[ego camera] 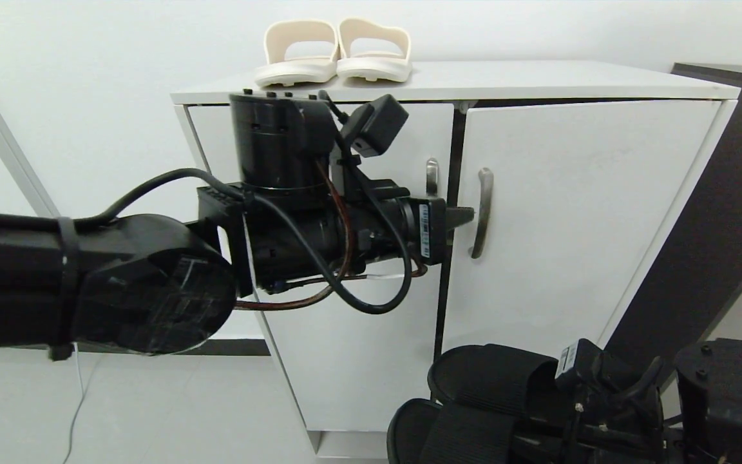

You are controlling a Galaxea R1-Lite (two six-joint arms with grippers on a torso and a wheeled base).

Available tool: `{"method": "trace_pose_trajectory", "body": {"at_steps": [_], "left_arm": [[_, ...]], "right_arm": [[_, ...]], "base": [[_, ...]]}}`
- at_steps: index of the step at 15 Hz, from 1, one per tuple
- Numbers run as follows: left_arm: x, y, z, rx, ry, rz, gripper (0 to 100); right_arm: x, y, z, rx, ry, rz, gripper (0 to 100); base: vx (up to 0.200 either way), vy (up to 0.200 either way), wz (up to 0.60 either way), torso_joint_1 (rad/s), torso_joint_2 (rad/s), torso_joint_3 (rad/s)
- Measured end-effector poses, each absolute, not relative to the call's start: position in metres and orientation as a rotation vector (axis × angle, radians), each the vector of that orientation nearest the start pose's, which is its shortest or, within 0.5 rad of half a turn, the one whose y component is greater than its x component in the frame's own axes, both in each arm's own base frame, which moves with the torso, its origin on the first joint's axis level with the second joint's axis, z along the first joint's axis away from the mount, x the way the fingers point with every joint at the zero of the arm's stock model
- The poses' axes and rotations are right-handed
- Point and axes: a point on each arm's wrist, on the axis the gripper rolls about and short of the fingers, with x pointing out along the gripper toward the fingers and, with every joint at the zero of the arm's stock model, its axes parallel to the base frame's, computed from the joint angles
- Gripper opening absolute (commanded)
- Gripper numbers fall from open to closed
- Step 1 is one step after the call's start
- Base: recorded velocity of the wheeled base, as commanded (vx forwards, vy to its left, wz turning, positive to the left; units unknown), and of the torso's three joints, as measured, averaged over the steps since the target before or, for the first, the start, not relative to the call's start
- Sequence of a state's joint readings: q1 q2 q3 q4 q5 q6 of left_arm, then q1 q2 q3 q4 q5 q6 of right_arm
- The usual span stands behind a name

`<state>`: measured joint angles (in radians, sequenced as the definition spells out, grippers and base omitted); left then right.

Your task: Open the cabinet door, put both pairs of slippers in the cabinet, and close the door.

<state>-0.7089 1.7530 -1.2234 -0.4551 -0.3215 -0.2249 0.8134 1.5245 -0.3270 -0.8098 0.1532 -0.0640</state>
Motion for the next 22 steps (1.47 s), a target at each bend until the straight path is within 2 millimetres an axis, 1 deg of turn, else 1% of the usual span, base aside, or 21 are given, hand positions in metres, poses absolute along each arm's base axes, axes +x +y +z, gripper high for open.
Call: {"method": "trace_pose_trajectory", "body": {"at_steps": [3, 6, 11, 14, 16, 18, 20, 22], "left_arm": [[0.241, -0.217, 0.27, -0.196, 0.183, -1.022, 0], [0.24, -0.207, 0.277, -0.204, 0.158, -1.01, 0], [0.258, -0.207, 0.286, -0.215, 0.115, -0.975, 0], [0.272, -0.215, 0.287, -0.218, 0.097, -0.952, 0], [0.284, -0.221, 0.285, -0.219, 0.091, -0.932, 0], [0.292, -0.227, 0.28, -0.217, 0.102, -0.928, 0], [0.295, -0.23, 0.275, -0.215, 0.112, -0.929, 0], [0.296, -0.231, 0.273, -0.214, 0.118, -0.93, 0]], "right_arm": [[0.145, 0.158, 0.125, -0.191, 0.352, 0.967, 0], [0.145, 0.158, 0.125, -0.193, 0.353, 0.967, 0], [0.144, 0.158, 0.124, -0.195, 0.358, 0.967, 0], [0.143, 0.157, 0.122, -0.198, 0.366, 0.97, 0], [0.142, 0.157, 0.122, -0.197, 0.364, 0.975, 0], [0.14, 0.157, 0.121, -0.201, 0.368, 0.983, 0], [0.138, 0.157, 0.119, -0.204, 0.374, 0.99, 0], [0.136, 0.158, 0.118, -0.208, 0.377, 0.999, 0]], "base": [[0.0, 0.0, 0.0, 0.0, 0.0, 0.0], [0.0, 0.0, 0.0, 0.0, 0.0, 0.0], [0.0, 0.0, 0.0, 0.0, 0.0, 0.0], [0.0, 0.0, 0.0, 0.0, 0.0, 0.0], [0.0, 0.0, 0.0, 0.0, 0.0, 0.0], [0.0, 0.0, 0.0, 0.0, 0.0, 0.0], [0.0, 0.0, 0.0, 0.0, 0.0, 0.0], [-0.2, 0.0, 0.0, 0.005, 0.01, -0.002]]}}
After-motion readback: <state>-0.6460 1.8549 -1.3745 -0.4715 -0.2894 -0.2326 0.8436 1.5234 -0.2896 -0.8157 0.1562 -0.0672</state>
